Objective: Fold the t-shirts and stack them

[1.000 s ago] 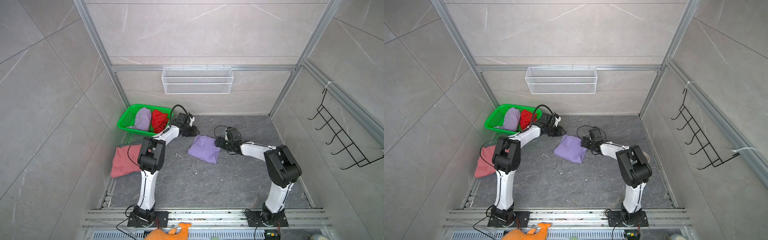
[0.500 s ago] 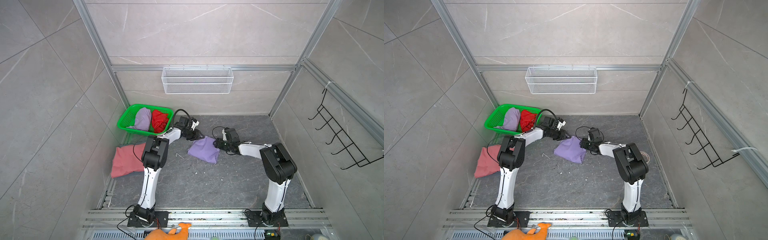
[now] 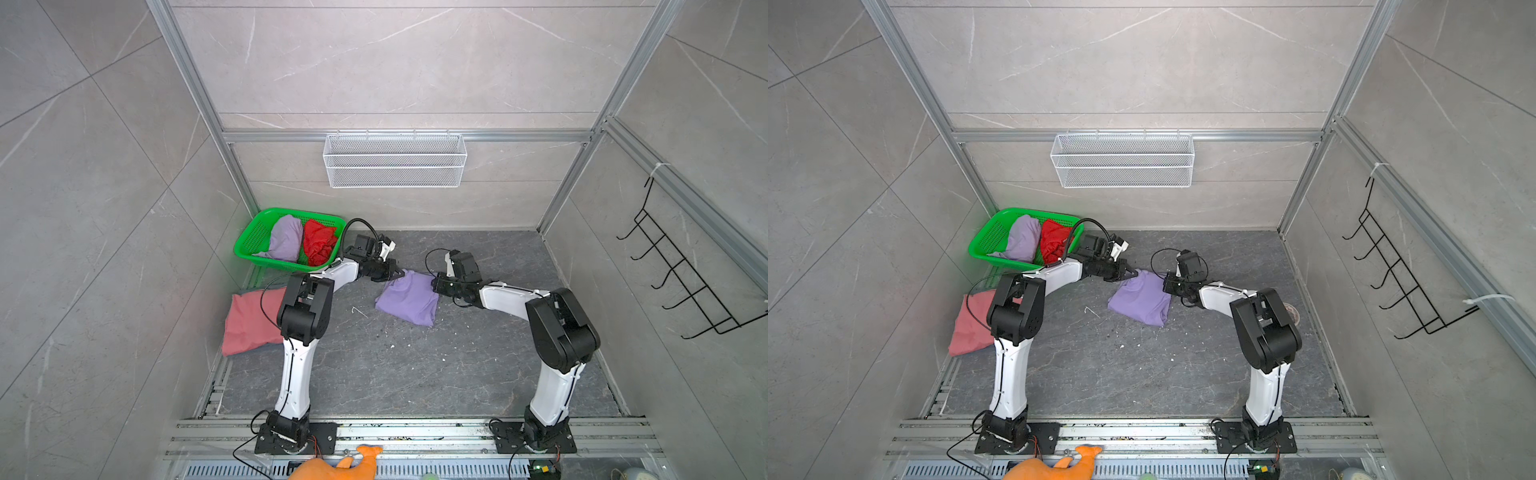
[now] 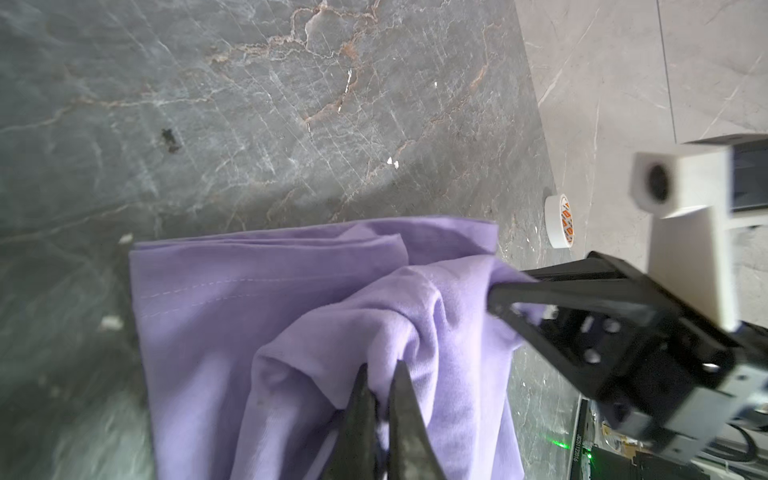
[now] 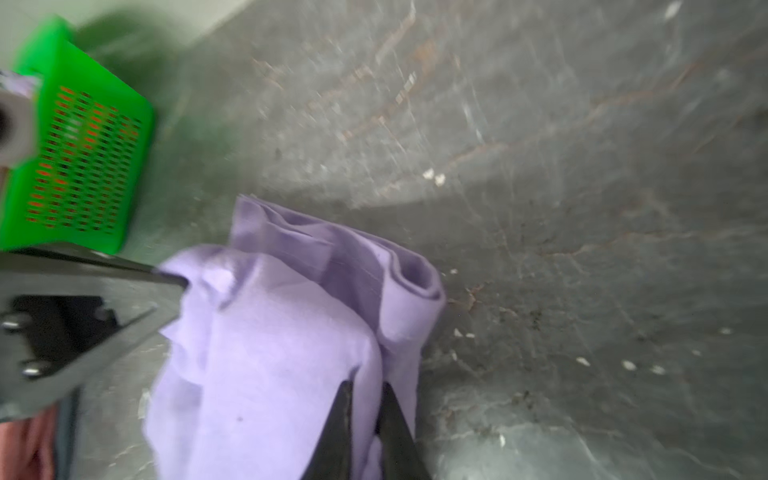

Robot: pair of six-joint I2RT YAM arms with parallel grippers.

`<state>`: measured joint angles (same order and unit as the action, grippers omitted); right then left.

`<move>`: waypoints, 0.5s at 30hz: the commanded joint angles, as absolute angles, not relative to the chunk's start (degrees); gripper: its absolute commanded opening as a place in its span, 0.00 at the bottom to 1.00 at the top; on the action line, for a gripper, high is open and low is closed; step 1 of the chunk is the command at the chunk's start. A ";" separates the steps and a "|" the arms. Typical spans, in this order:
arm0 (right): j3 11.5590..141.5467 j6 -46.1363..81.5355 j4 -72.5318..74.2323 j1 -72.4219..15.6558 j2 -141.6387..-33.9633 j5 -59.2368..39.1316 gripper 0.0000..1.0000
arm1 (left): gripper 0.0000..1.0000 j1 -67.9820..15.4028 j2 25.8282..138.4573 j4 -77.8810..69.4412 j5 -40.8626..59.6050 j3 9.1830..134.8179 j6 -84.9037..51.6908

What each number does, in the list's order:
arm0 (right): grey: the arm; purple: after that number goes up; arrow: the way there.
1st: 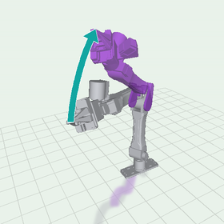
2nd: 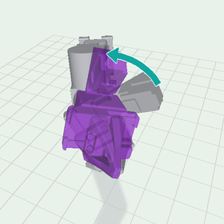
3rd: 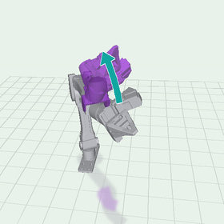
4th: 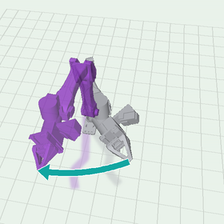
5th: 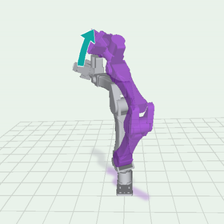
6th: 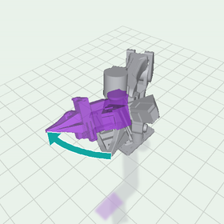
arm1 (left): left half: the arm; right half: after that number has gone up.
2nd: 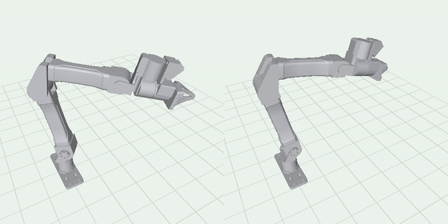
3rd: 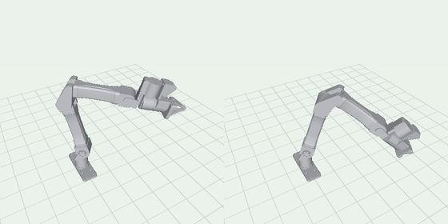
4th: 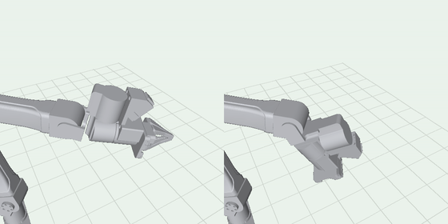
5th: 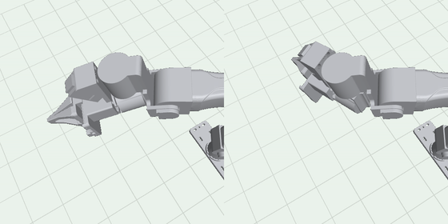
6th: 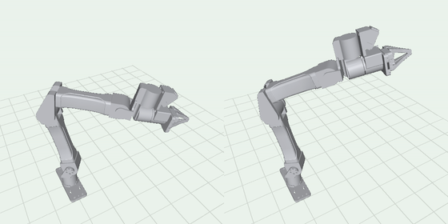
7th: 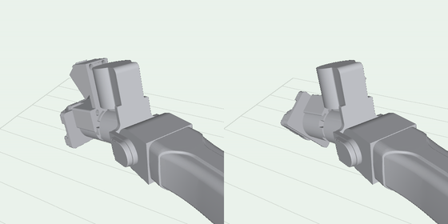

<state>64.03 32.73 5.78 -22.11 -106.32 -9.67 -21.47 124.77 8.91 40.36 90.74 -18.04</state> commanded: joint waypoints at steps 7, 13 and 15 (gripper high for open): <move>71.05 29.68 0.48 -22.20 -107.08 -4.81 0.12 | 0.00 -21.21 122.89 16.40 31.92 99.18 -14.90; 78.49 31.12 -1.95 -20.08 -116.98 -5.56 0.11 | 0.00 -20.95 127.52 18.27 17.44 103.96 -16.57; 80.14 32.44 -1.63 -18.85 -119.50 -7.20 0.11 | 0.00 -20.35 129.50 18.87 15.20 106.82 -17.03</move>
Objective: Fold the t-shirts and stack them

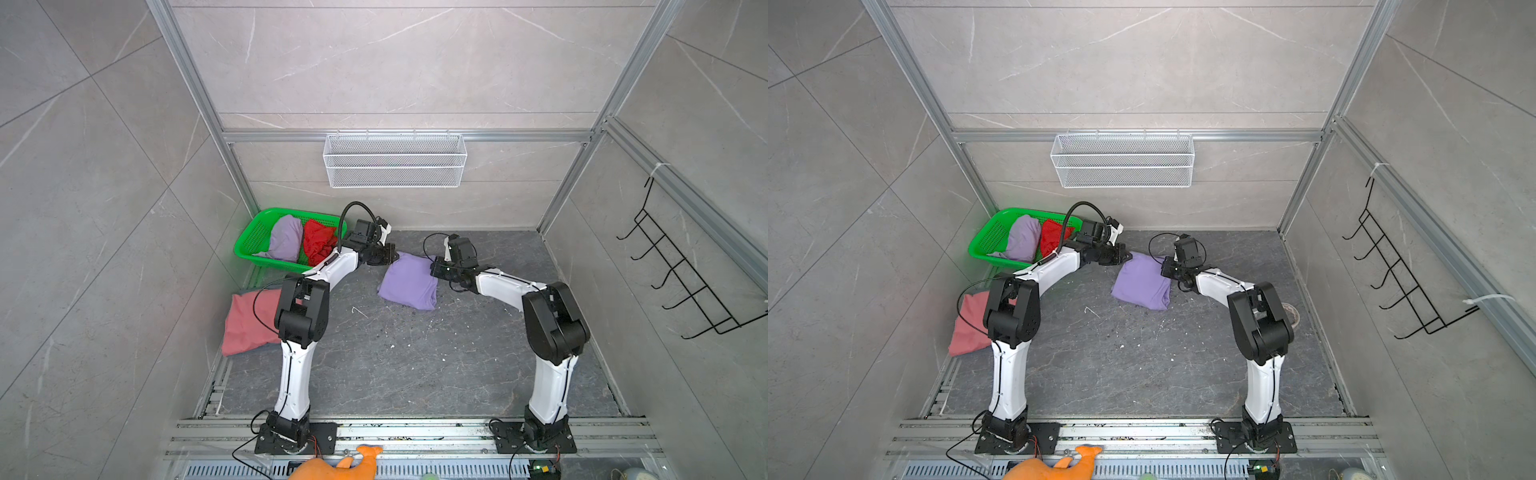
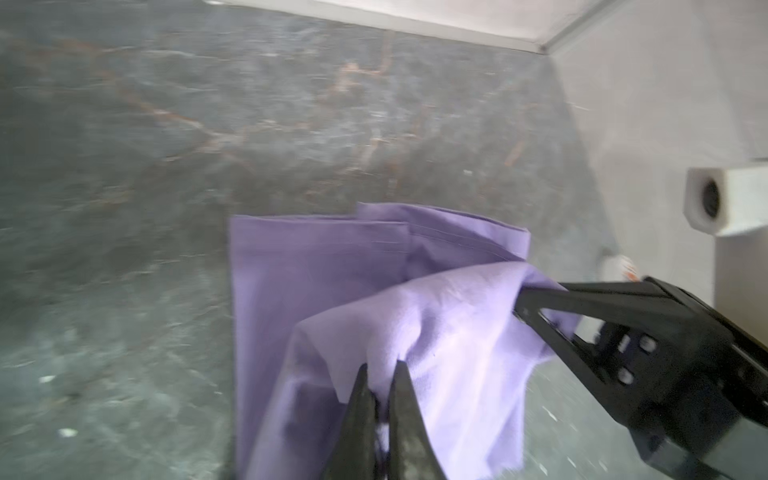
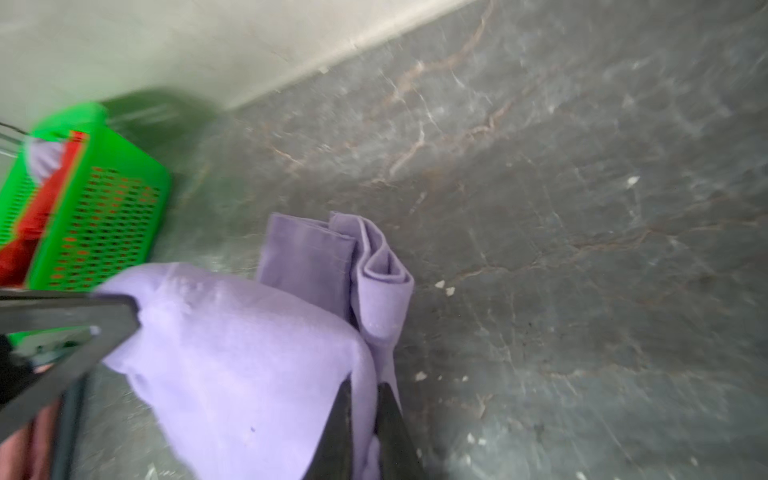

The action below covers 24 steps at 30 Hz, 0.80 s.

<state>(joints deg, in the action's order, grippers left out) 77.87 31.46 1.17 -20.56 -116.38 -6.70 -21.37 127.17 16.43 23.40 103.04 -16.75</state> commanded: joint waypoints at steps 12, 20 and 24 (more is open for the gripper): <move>91.05 34.30 -7.11 -15.17 -128.70 -10.43 0.11 | 0.00 -17.05 141.32 19.50 16.06 122.24 -18.88; 91.02 32.76 -11.13 -13.91 -123.77 -6.57 0.55 | 0.48 -17.32 131.09 17.50 4.26 112.36 -17.06; 87.29 35.19 -11.38 -14.25 -118.17 -7.32 0.54 | 0.55 -18.66 125.32 18.66 4.49 106.67 -16.98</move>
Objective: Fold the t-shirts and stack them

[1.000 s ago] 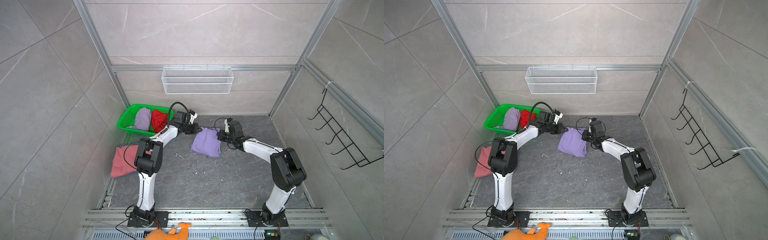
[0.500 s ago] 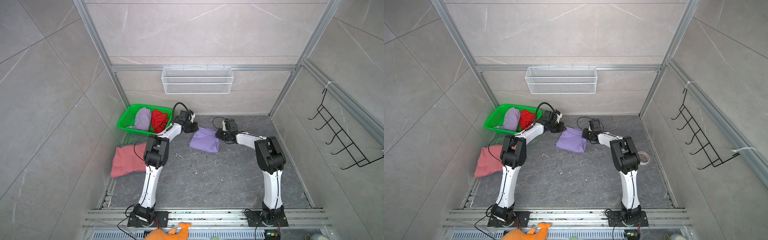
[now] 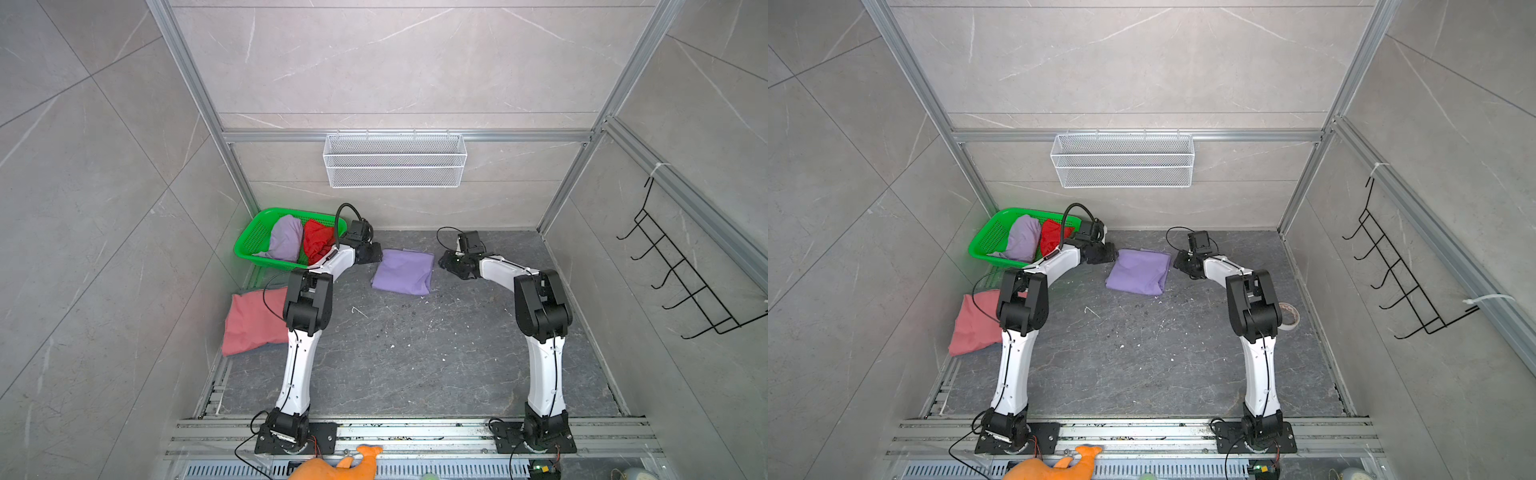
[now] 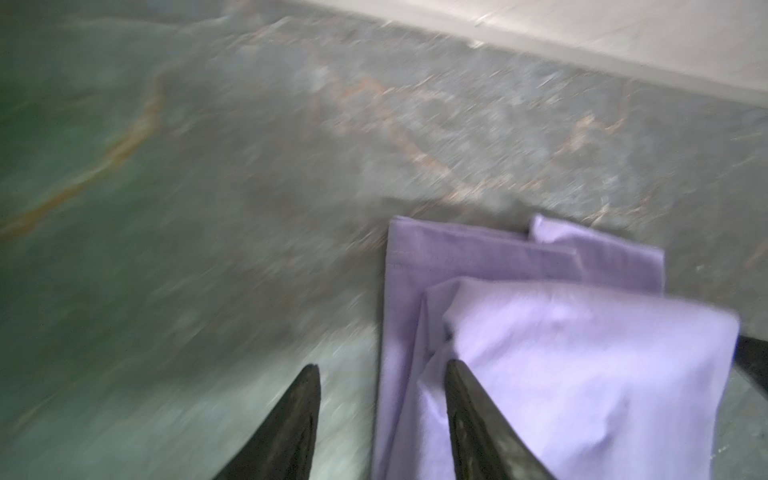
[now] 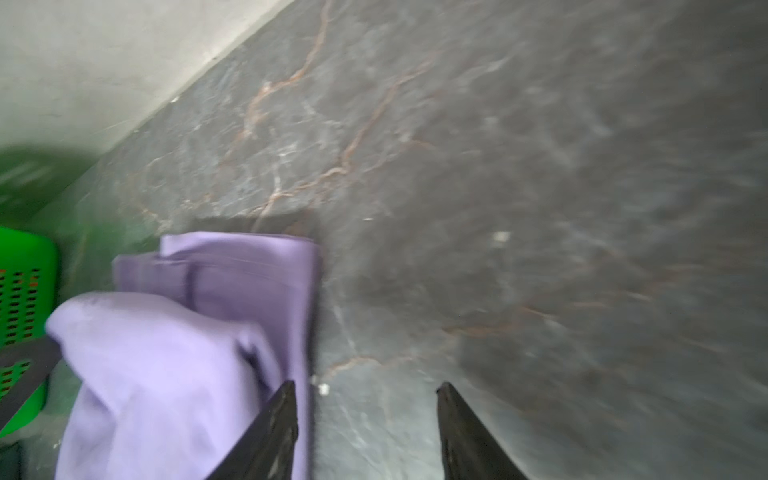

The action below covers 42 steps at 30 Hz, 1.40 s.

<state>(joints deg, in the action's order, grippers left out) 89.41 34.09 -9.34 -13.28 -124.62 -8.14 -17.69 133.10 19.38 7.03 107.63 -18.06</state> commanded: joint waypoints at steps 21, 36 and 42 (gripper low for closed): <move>83.54 53.97 6.79 -25.67 -124.71 -15.17 0.43 | 0.55 -21.19 133.00 7.62 25.69 108.70 -39.47; 70.17 54.58 -6.58 -21.27 -122.48 -9.74 0.41 | 0.55 -15.87 139.69 5.09 21.53 100.32 -43.92; 63.59 53.90 -5.26 -21.45 -119.95 -8.97 0.40 | 0.54 -16.12 136.97 3.97 20.48 93.78 -42.81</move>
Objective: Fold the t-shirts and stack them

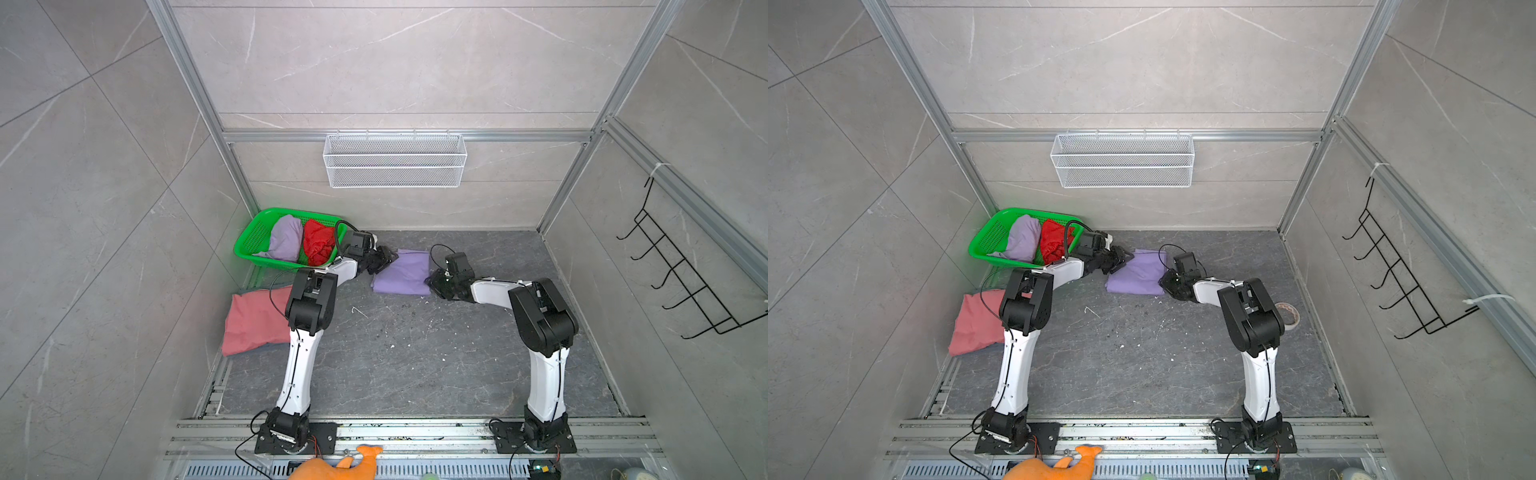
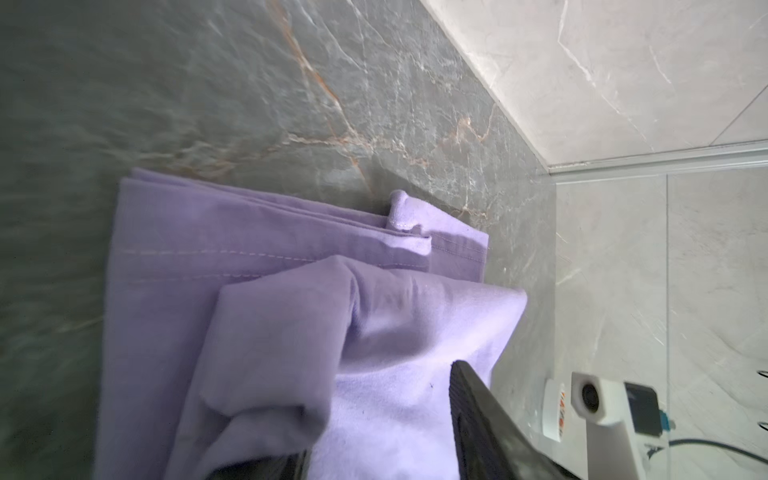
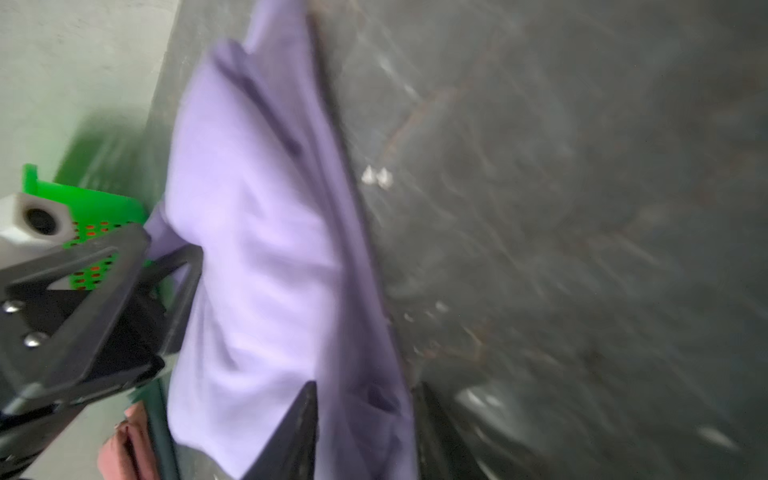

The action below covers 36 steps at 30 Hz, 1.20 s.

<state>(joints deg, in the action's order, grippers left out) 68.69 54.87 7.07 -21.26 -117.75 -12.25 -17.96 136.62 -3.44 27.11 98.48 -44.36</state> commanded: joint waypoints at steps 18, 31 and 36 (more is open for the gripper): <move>52.43 43.24 -16.37 -24.77 -84.34 -1.26 0.54 | 0.55 -34.83 108.91 -7.18 7.35 54.14 -54.05; 52.96 44.58 -12.75 -31.45 -86.04 -3.64 0.62 | 0.58 -34.97 86.77 11.68 -4.98 51.06 -43.79; 55.08 43.53 -13.80 -34.09 -89.19 -0.57 0.66 | 0.60 -35.00 83.23 15.31 -1.60 48.01 -44.25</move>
